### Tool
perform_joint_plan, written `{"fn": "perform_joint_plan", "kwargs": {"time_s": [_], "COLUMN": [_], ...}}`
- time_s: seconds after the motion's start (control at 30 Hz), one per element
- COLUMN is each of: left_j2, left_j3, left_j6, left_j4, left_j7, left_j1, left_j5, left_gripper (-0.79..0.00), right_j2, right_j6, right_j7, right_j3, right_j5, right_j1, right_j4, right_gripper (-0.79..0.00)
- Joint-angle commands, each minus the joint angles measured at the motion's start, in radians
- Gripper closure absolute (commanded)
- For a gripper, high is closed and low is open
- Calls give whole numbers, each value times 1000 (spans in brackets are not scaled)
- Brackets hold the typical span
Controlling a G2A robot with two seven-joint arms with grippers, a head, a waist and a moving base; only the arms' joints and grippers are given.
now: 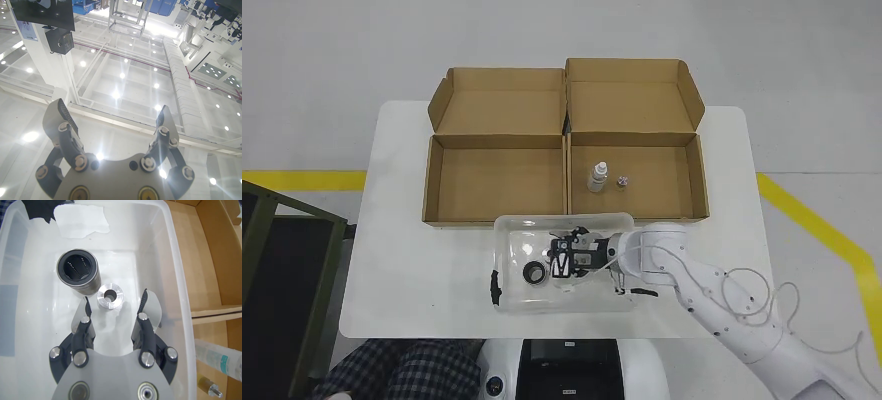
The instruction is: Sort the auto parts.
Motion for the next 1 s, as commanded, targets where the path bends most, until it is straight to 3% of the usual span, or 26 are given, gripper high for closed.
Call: {"fn": "perform_joint_plan", "kwargs": {"time_s": [0.0,0.6,0.63,0.67,0.7,0.73,0.97], "left_j2": [0,0,0,0,0,0,0], "left_j3": [0,0,0,0,0,0,0], "left_j6": [0,0,0,0,0,0,0], "left_j4": [0,0,0,0,0,0,0], "left_j7": [0,0,0,0,0,0,0], "left_j1": [0,0,0,0,0,0,0], "left_j5": [0,0,0,0,0,0,0], "left_gripper": [-785,-785,-785,-785,-785,-785,-785], "right_j2": [-6,-45,-46,-46,-47,-48,-48], "right_j6": [4,-13,-15,-17,-20,-21,-39], "right_j7": [-3,-10,-10,-10,-10,-11,-9], "right_j3": [-9,-59,-59,-59,-59,-59,-39], "right_j5": [1,7,8,10,10,11,16], "right_j1": [11,58,58,58,59,60,62], "right_j4": [15,104,105,106,106,107,93], "right_gripper": [-462,-332,-311,-231,-86,0,0]}}
